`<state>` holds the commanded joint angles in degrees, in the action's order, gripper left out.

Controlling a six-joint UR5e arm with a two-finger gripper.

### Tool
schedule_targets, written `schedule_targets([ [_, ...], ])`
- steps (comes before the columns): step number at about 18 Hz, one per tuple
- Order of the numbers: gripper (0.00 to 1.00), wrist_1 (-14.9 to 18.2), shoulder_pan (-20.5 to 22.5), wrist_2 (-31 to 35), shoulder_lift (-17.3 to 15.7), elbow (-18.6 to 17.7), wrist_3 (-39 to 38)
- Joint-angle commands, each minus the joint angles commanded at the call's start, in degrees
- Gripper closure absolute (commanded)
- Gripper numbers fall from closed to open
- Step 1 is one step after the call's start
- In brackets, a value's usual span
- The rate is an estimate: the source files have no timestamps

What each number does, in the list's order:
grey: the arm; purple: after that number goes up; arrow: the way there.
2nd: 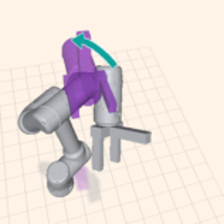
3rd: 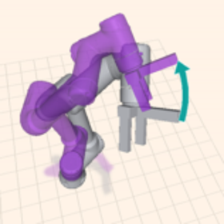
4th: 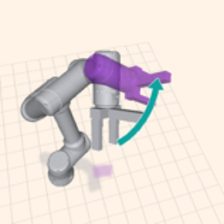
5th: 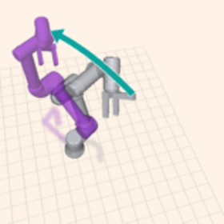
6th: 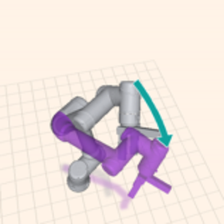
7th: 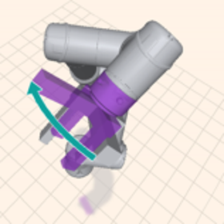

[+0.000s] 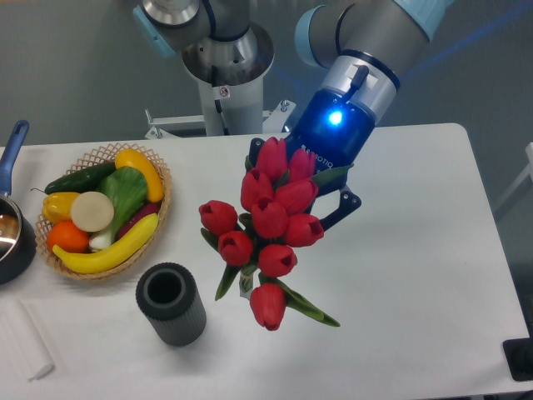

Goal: Place the flowers on the table
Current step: 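Carry the red tulip bunch with the gripper away from the black vase, then lower the held tulips onto the table, tilting the stems sideways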

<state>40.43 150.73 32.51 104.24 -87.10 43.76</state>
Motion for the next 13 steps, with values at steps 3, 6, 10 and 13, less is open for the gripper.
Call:
schedule_targets([
  [3,0.56,0.0,0.26,4.3,0.0,-1.67,3.69],
  [6,0.56,0.0,0.44,7.65,-0.09,-2.99,6.59],
  [10,0.56,0.09,0.44,14.76,-0.09,-4.13,11.51],
  [13,0.56,0.09,0.53,17.06,-0.09,-5.89,15.29],
])
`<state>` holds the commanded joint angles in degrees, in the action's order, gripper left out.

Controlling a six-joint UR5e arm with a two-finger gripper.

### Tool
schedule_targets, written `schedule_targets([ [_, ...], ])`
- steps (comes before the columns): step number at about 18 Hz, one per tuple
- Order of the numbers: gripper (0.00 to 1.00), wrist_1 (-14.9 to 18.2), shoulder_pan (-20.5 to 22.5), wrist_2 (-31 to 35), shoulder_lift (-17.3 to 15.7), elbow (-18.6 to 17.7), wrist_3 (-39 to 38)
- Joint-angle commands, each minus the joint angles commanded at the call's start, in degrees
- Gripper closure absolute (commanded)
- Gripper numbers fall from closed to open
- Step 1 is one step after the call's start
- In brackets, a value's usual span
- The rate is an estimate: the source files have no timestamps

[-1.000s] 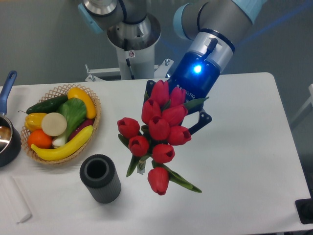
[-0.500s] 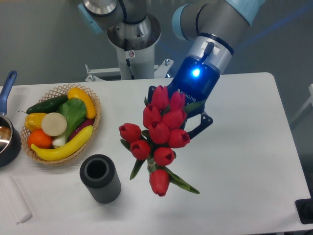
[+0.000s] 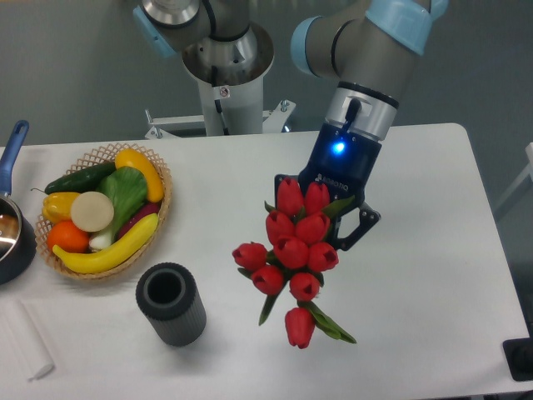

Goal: Place the flowers on the table
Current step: 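Lower the held tulips onto the table, tilting the stems sideways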

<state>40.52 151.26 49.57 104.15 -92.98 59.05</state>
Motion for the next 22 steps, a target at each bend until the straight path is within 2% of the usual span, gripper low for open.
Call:
schedule_targets([
  [3,0.56,0.09,0.26,0.35,0.09,-1.23,3.07],
  [7,0.56,0.09,0.44,10.87,-0.17,-4.04,8.0],
  [12,0.56,0.44,0.18,13.71,0.0,-5.89,13.53],
  [16,0.56,0.88,0.09,20.11,0.35,-7.73,19.07],
  [22,0.56,3.78,-0.09,25.22,0.97,-8.7,24.69],
])
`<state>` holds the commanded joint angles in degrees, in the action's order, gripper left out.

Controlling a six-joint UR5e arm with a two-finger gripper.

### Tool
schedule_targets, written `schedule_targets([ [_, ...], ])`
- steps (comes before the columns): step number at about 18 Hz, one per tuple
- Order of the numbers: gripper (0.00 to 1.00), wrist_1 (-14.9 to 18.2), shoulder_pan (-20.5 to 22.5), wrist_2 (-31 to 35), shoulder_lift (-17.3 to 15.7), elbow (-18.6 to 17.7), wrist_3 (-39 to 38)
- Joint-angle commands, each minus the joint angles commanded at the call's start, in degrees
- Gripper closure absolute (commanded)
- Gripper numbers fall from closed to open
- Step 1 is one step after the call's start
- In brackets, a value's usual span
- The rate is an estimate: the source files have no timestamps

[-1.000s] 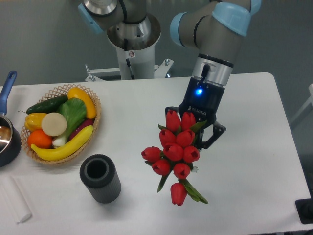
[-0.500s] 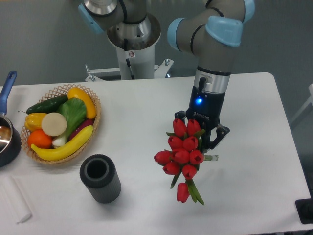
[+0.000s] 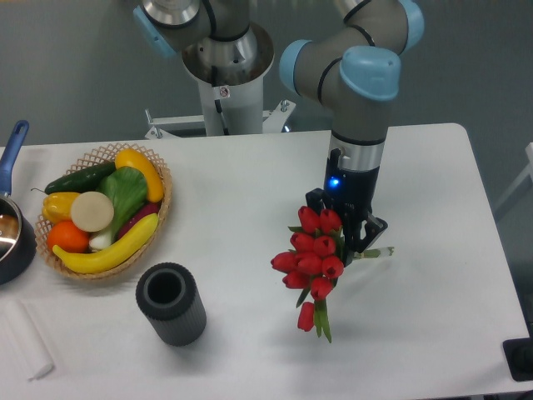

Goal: Place the flowers on the table
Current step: 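Lower the held tulips onto the table, tilting the stems sideways, then open the gripper to release the tulip stems and lift slightly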

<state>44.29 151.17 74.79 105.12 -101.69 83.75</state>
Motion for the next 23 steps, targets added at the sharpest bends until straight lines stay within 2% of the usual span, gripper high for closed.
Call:
schedule_targets([
  [5,0.56,0.7,-1.05,7.64,0.53,-2.64,6.24],
  [8,0.56,0.71,-1.93,10.55,1.93,-3.69,6.96],
  [14,0.56,0.36,-2.29,10.38,3.69,-4.13,6.87],
  [22,0.53,0.35,-2.72,10.12,4.39,-4.05,6.87],
  [23,0.49,0.35,-2.64,10.12,4.4,-3.96,6.87],
])
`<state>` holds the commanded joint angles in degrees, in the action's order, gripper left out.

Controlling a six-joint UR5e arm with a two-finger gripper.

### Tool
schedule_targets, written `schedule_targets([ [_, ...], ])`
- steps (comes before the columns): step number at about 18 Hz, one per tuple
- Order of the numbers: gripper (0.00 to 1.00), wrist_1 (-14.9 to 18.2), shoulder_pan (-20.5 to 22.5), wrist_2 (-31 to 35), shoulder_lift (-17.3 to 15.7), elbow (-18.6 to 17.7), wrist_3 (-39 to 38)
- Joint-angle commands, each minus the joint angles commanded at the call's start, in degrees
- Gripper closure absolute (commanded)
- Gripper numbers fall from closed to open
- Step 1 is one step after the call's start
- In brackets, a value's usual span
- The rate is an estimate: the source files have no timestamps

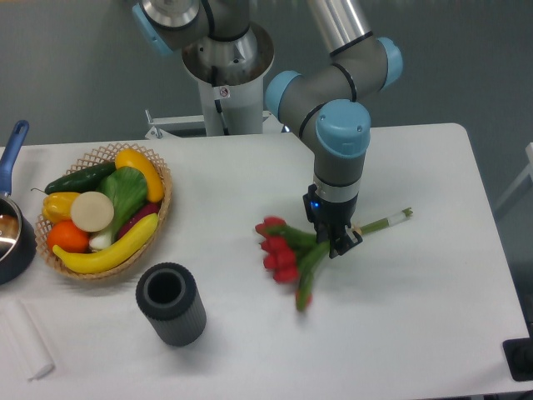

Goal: Place the flowers on the table
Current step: 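Open the gripper to release the tulip stems and lift slightly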

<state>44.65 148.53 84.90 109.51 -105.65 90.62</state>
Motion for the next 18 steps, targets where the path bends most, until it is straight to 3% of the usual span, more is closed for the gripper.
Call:
schedule_targets([
  [1,0.38,-0.17,-0.09,-0.09,-0.09,0.26,0.09],
  [3,0.0,-0.09,-0.09,-0.87,-0.61,1.05,0.0],
  [8,0.0,0.0,0.26,-7.37,-3.51,2.1,-2.1],
  [11,0.0,1.31,-0.44,-10.28,-4.57,8.42,-13.59],
  [14,0.0,3.68,-1.14,-10.28,-4.74,12.47,-15.29],
  [15,0.0,5.52,-0.88,-10.2,-5.01,15.0,-15.29],
  [18,0.0,20.26,-0.18,-10.28,-4.4,25.45,-14.86],
])
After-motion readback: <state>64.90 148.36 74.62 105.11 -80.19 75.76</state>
